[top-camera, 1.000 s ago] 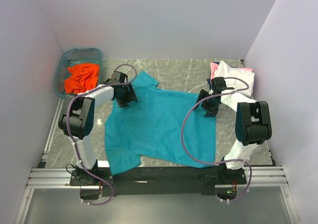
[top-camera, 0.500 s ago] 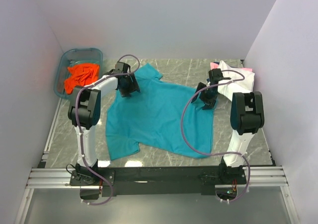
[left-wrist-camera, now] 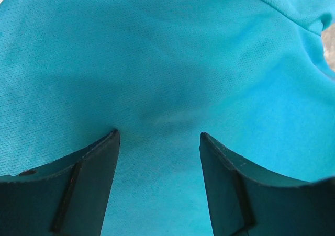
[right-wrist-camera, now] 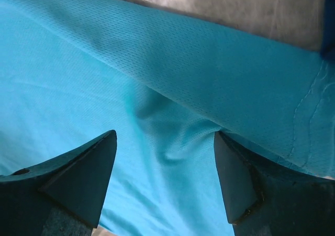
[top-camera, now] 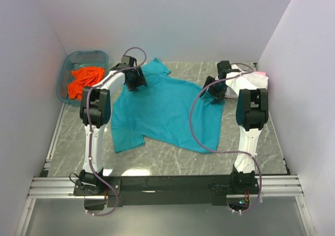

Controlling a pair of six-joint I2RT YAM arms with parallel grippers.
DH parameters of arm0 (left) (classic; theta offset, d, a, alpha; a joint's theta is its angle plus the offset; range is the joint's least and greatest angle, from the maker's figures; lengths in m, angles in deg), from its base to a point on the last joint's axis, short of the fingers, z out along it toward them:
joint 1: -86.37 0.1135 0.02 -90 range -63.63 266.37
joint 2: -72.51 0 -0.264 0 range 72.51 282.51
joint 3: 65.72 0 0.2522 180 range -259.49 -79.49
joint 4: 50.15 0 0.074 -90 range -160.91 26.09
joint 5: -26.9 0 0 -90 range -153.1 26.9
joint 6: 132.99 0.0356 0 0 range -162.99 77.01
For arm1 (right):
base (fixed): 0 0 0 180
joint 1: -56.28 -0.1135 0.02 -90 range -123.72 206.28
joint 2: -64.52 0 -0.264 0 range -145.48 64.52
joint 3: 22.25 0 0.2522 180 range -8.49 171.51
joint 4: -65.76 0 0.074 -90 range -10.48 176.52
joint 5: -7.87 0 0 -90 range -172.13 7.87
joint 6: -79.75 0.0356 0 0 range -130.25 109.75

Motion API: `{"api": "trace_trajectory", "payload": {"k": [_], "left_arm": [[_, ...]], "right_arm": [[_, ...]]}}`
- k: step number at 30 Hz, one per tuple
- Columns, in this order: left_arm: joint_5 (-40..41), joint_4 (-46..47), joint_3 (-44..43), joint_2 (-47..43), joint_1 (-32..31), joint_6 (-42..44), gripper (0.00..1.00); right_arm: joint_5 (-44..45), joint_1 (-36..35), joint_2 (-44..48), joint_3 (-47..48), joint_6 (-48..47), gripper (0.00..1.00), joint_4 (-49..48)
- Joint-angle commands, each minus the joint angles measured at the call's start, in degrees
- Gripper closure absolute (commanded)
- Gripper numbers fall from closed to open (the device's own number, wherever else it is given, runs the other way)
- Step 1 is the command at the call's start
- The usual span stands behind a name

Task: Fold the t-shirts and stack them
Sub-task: Flatten the tshirt out

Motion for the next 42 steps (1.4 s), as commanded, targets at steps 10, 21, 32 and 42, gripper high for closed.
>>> {"api": "trace_trajectory", "payload": {"k": [10, 21, 32, 42], "left_arm": [[-0.09, -0.62, -4.56, -0.84, 0.41, 2.64, 0.31], [5.44, 4.30, 13.24, -21.99, -0.12, 1.50, 0.31], [21.08, 1.15, 45.34, -45.57, -2.93, -8.07, 0.35], [25.75, -6.94, 69.52, -70.00, -3.02, -24.68, 0.42]], "right_arm": [[-2.22, -0.14, -0.65, 9.31, -0.94, 0.19, 4.80], [-8.54, -0.31, 6.47, 4.22, -0.16, 0.21, 1.11], [-7.15, -0.49, 15.35, -5.63, -1.29, 0.24, -0.39], [-5.30, -0.93, 23.25, -14.06, -3.05, 0.24, -1.35]]}}
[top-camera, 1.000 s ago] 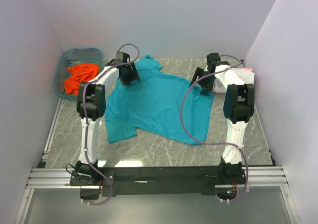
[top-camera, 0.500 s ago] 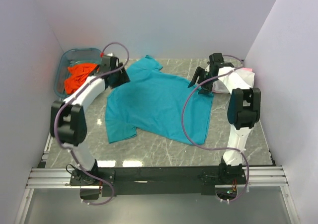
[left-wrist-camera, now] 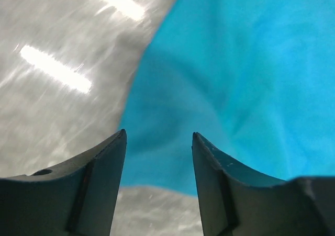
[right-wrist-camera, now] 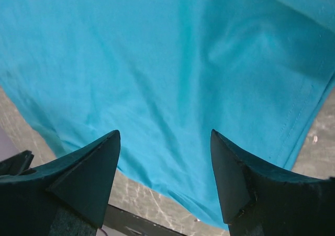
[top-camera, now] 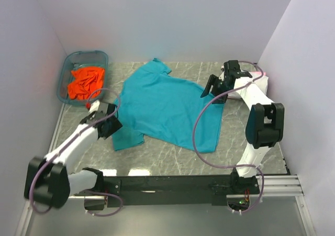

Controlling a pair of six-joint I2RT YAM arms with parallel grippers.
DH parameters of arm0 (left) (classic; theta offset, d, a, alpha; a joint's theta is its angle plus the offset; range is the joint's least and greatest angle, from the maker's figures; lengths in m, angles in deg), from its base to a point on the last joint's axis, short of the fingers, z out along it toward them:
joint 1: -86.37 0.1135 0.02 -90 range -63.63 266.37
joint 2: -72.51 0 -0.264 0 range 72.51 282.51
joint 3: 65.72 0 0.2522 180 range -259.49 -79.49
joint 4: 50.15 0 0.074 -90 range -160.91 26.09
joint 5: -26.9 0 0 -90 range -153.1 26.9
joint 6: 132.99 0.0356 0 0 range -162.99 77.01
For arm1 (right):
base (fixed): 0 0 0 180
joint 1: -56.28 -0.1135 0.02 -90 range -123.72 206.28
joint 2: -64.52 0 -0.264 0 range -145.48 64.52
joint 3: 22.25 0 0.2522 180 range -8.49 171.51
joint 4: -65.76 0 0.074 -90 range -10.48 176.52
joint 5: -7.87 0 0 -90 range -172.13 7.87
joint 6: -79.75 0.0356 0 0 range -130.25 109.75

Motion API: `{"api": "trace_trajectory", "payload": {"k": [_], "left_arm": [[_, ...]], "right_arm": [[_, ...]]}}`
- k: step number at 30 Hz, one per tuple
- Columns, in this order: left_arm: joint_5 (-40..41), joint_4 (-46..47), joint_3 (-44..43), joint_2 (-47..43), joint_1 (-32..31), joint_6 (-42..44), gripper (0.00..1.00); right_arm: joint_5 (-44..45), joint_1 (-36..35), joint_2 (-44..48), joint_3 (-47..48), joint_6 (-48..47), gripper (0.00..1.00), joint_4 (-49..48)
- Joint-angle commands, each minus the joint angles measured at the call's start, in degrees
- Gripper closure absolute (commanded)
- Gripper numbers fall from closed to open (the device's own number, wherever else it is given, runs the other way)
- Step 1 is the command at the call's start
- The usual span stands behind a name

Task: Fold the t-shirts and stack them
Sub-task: Flatten the tshirt out

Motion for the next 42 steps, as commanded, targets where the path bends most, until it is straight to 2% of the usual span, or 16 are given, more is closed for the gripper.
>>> {"api": "trace_trajectory", "payload": {"k": [1, 9, 30, 38, 42], "left_arm": [[2.10, -2.81, 3.65, -6.54, -0.05, -7.49, 0.42], [-1.07, -4.58, 10.52, -10.15, -0.22, -10.83, 0.58], [-4.58, -2.56, 12.63, -4.27, -0.31, -11.10, 0.69], [-6.52, 1.31, 13.60, -2.95, -0.31, -8.73, 0.93], [-6.43, 1.66, 11.49, -2.59, -0.22, -6.88, 1.00]], "right_arm": [[0.89, -0.60, 4.05, -2.09, -1.35, 0.24, -1.66], [0.54, -0.78, 6.25, -5.69, -1.52, 0.24, -2.62], [1.42, -0.78, 8.27, -8.33, -1.61, 0.25, -2.80], [3.35, -0.95, 12.65, -12.63, -2.32, 0.25, -0.87], [5.28, -1.39, 17.84, -21.05, -2.05, 0.25, 0.53]]}}
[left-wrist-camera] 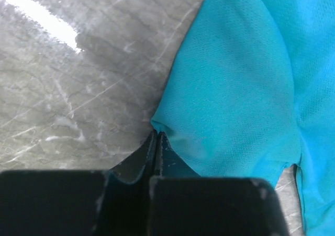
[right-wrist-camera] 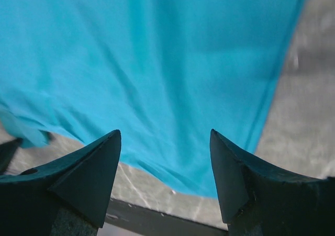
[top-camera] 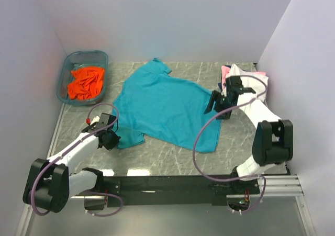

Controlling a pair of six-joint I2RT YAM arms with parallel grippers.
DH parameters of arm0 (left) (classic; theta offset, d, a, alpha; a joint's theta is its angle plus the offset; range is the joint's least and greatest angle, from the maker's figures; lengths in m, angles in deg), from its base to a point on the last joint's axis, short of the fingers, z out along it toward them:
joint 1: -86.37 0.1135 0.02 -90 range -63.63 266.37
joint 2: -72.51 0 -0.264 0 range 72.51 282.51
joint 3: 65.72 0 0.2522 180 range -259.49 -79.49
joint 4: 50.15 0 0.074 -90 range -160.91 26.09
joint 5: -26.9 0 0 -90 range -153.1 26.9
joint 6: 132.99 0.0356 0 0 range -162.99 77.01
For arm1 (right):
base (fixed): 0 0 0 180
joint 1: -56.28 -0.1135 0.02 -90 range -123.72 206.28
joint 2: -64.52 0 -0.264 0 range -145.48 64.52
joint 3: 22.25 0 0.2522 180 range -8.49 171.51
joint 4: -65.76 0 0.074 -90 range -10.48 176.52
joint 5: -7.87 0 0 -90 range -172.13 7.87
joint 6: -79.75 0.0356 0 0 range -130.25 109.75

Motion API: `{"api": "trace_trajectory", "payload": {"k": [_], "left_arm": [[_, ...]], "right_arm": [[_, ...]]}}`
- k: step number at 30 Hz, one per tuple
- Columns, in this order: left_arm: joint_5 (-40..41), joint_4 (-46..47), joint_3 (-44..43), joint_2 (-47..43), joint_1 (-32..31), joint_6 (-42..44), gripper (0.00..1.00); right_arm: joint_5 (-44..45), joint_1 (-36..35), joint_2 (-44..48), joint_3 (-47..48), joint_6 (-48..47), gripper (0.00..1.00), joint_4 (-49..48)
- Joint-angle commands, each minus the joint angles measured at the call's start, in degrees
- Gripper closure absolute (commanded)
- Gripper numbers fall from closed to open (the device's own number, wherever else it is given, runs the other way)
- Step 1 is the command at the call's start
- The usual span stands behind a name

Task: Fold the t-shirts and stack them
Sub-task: Flatten the tshirt out

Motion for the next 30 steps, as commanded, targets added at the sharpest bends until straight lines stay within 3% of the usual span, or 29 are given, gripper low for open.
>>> {"api": "trace_trajectory", "payload": {"k": [1, 5, 11, 22, 28, 30], "left_arm": [[-1.34, 1.07, -1.56, 1.34, -0.16, 2.65, 1.00], [-1.69, 1.16, -4.73, 1.87, -0.16, 5.19, 1.00], [-2.83, 1.42, -9.12, 4.94, 0.19, 9.15, 1.00], [-4.32, 1.78, -11.33, 7.32, 2.04, 13.99, 1.00], [-5.38, 1.78, -11.24, 7.05, 4.06, 15.83, 1.00], [-5.47, 1.78, -11.15, 6.79, 4.76, 16.27, 1.00]], "right_arm": [[2.53, -1.00, 6.76, -6.49, -0.02, 0.25, 2.39], [4.90, -2.40, 13.70, -15.71, 1.73, 0.25, 3.71], [9.38, -5.74, 18.46, -21.80, 5.69, 0.26, 6.44], [9.48, -11.63, 14.07, -25.32, 9.65, 0.32, 4.34], [7.89, -13.22, 10.82, -26.11, 10.09, 0.45, 2.31], [7.81, -13.83, 10.38, -25.76, 10.18, 0.60, 2.31]]}}
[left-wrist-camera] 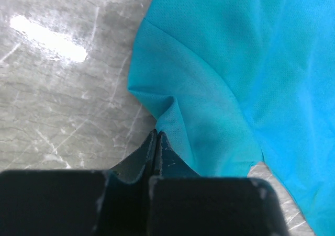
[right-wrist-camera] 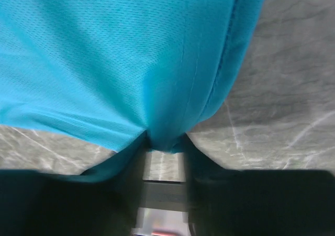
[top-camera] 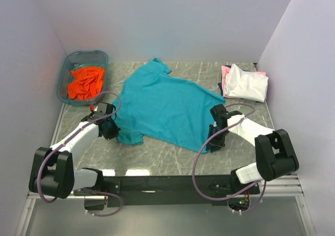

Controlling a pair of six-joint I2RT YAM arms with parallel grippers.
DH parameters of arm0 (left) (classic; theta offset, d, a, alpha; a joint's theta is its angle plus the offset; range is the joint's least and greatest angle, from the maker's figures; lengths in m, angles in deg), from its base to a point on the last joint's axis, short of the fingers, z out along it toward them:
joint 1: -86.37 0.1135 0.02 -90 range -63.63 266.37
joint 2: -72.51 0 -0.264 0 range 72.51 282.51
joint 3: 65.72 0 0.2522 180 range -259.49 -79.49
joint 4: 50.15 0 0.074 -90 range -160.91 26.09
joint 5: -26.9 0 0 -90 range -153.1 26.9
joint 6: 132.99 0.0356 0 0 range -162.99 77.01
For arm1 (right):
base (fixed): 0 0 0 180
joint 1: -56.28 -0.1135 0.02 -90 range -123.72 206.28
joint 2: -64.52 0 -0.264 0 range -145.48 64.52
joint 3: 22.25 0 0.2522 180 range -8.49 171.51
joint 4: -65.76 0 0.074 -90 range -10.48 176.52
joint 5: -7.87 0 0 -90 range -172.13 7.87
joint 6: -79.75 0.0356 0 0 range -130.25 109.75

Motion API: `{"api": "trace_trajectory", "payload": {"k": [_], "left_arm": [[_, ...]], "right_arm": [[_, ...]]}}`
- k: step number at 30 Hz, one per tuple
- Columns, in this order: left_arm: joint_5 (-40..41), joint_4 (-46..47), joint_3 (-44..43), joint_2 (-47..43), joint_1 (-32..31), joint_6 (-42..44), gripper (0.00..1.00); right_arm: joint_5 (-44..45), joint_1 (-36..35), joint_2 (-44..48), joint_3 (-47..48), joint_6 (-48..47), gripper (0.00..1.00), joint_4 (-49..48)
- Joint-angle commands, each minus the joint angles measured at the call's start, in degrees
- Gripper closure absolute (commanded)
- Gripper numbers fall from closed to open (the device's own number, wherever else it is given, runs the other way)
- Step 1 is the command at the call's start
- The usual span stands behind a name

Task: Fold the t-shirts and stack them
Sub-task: Flatten the tshirt out, then fold the tshirt

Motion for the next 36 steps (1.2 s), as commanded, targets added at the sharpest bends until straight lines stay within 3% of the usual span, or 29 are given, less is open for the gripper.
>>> {"api": "trace_trajectory", "payload": {"k": [1, 3, 4, 8, 10, 12, 13, 16, 21, 28, 36], "left_arm": [[-1.03, 0.66, -1.99, -0.73, 0.98, 2.18, 1.00], [-1.12, 0.57, -1.99, -0.90, 1.33, 2.53, 1.00], [-1.21, 0.66, -1.99, -0.91, 1.59, 2.53, 1.00], [-1.47, 0.66, -1.73, -1.26, 2.21, 2.62, 1.00], [-1.47, 0.75, -1.64, -1.61, 2.56, 2.62, 1.00], [-1.65, 0.75, -1.38, -1.78, 2.74, 2.62, 1.00], [-1.73, 0.75, -1.20, -2.05, 2.91, 2.62, 1.00], [-1.91, 0.75, -0.85, -2.48, 3.18, 2.62, 1.00], [-2.26, 0.84, -0.32, -3.01, 3.27, 2.62, 1.00], [-2.79, 1.19, -0.32, -2.31, 3.36, 2.97, 1.00], [-2.88, 1.54, -1.02, -1.26, 3.44, 3.41, 1.00]], "right_arm": [[-0.04, -1.29, -0.07, 0.66, 1.00, 0.70, -1.02], [-0.21, -1.29, 0.54, 1.89, 0.65, 0.80, 0.65], [-0.30, -1.37, 1.24, 2.42, 0.38, 0.90, 1.44], [-1.01, -1.29, 3.00, 7.51, -0.67, 0.99, 8.45], [0.04, -1.29, 4.40, 10.40, -1.29, 0.90, 11.10], [1.45, -1.11, 5.64, 12.00, -1.55, 0.74, 14.62], [3.02, -0.94, 6.78, 13.22, -1.73, 0.61, 15.68], [4.96, -0.50, 8.54, 13.85, -1.82, 0.51, 18.23], [3.92, -0.32, 9.95, 10.96, -1.38, 0.50, 16.66], [-0.30, -0.67, 8.55, 2.71, -1.64, 0.60, 11.12], [-0.57, -0.85, 5.21, -1.53, -0.50, 0.61, 5.32]]}}
